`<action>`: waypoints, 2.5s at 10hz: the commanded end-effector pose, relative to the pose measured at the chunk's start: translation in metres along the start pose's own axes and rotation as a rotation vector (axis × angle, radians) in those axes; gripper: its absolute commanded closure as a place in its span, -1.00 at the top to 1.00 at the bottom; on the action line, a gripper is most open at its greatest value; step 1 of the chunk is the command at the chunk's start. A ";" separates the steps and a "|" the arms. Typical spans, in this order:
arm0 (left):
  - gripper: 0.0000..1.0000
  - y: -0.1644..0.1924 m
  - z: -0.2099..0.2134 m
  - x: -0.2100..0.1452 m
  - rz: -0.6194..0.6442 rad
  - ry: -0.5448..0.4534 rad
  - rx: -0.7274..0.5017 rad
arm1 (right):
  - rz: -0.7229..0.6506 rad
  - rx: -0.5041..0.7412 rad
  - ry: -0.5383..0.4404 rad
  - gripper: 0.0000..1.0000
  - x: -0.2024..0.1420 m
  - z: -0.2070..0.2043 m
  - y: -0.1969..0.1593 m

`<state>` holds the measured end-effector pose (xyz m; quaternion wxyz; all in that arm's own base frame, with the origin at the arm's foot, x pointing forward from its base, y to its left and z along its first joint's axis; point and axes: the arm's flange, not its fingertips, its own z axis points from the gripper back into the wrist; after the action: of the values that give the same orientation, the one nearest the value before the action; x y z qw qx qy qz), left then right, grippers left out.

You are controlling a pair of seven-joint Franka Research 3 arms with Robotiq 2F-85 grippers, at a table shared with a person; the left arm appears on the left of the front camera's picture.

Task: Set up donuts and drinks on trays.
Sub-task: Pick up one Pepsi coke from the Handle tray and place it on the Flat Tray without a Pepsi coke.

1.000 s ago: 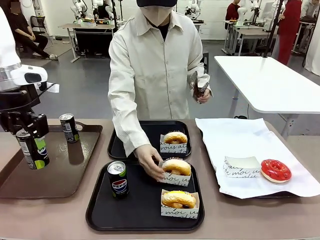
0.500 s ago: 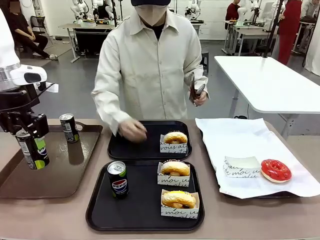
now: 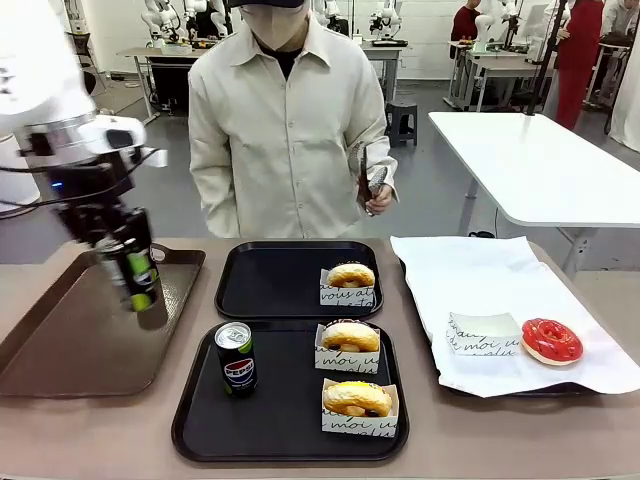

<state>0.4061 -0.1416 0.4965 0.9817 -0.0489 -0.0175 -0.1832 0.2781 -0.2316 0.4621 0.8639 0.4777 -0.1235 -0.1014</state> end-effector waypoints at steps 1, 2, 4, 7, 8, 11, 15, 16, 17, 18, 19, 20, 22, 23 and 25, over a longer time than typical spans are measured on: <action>0.16 -0.024 -0.006 0.052 -0.013 -0.059 -0.009 | 0.010 0.018 -0.004 1.00 0.001 0.001 0.000; 0.16 -0.034 -0.014 0.072 -0.018 -0.065 -0.027 | 0.010 0.018 -0.004 1.00 0.001 0.001 0.000; 0.16 -0.057 -0.041 0.116 -0.049 -0.111 -0.010 | 0.010 0.018 -0.004 1.00 0.001 0.001 0.000; 0.16 -0.075 -0.076 0.164 -0.049 -0.117 0.021 | 0.010 0.018 -0.004 1.00 0.001 0.001 0.000; 0.16 -0.079 -0.090 0.179 -0.046 -0.109 0.060 | 0.010 0.018 -0.004 1.00 0.001 0.001 0.000; 0.16 -0.084 -0.114 0.197 -0.036 -0.067 0.117 | 0.010 0.018 -0.004 1.00 0.001 0.001 0.000; 0.16 -0.074 -0.124 0.204 -0.026 -0.033 0.148 | 0.010 0.018 -0.004 1.00 0.001 0.001 0.000; 1.00 -0.076 -0.122 0.202 -0.030 -0.035 0.145 | 0.010 0.018 -0.004 1.00 0.001 0.001 0.000; 1.00 -0.078 -0.118 0.198 -0.034 -0.035 0.144 | 0.010 0.018 -0.004 1.00 0.001 0.001 0.000; 1.00 -0.080 -0.113 0.196 -0.035 -0.033 0.143 | 0.010 0.018 -0.004 1.00 0.001 0.001 0.000; 0.62 -0.080 -0.106 0.191 -0.028 -0.039 0.142 | 0.010 0.018 -0.004 1.00 0.001 0.001 0.000; 0.81 -0.080 -0.099 0.188 -0.030 -0.043 0.137 | 0.010 0.018 -0.004 1.00 0.001 0.001 0.000; 1.00 -0.080 -0.088 0.178 -0.022 -0.035 0.125 | 0.010 0.018 -0.004 1.00 0.001 0.001 0.000; 1.00 -0.079 -0.084 0.173 -0.024 -0.033 0.119 | 0.010 0.018 -0.004 1.00 0.001 0.001 0.000; 1.00 -0.080 -0.073 0.158 -0.024 -0.024 0.107 | 0.010 0.018 -0.004 1.00 0.001 0.001 0.000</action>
<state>0.5408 -0.2875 0.4361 0.9784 0.0091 -0.0449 -0.2016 0.2782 -0.2316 0.4621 0.8639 0.4777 -0.1234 -0.1013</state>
